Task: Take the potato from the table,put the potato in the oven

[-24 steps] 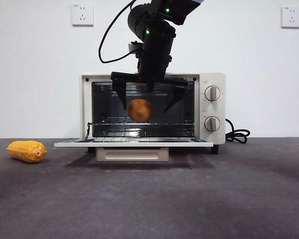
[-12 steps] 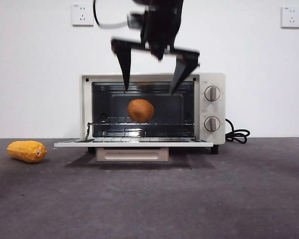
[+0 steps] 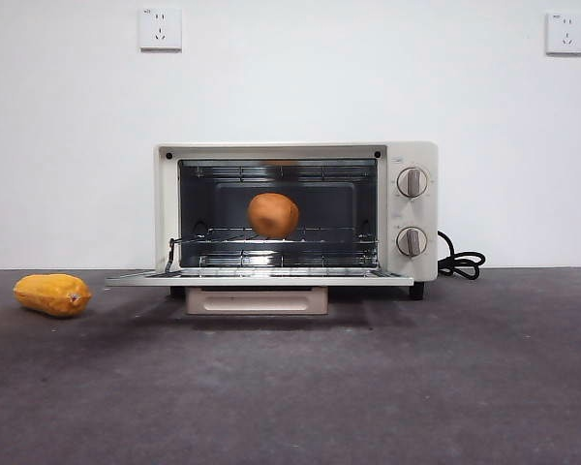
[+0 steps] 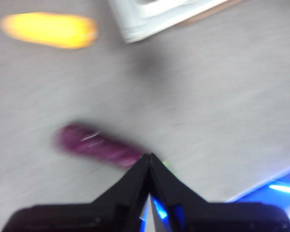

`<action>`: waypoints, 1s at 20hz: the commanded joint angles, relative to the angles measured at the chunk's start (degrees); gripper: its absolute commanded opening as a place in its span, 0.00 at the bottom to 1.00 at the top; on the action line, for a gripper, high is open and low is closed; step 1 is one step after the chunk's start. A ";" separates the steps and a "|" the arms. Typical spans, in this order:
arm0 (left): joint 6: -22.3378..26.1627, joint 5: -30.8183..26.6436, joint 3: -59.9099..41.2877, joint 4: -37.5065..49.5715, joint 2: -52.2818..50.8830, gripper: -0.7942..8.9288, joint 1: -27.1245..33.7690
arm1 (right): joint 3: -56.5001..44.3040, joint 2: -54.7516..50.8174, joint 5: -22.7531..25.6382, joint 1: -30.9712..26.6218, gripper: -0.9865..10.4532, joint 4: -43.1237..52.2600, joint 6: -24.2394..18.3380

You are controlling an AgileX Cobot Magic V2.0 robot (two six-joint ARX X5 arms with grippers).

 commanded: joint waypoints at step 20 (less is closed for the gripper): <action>-6.19 36.28 -0.26 23.85 34.80 0.07 26.25 | -0.20 -33.83 -0.09 4.00 0.08 -1.20 4.44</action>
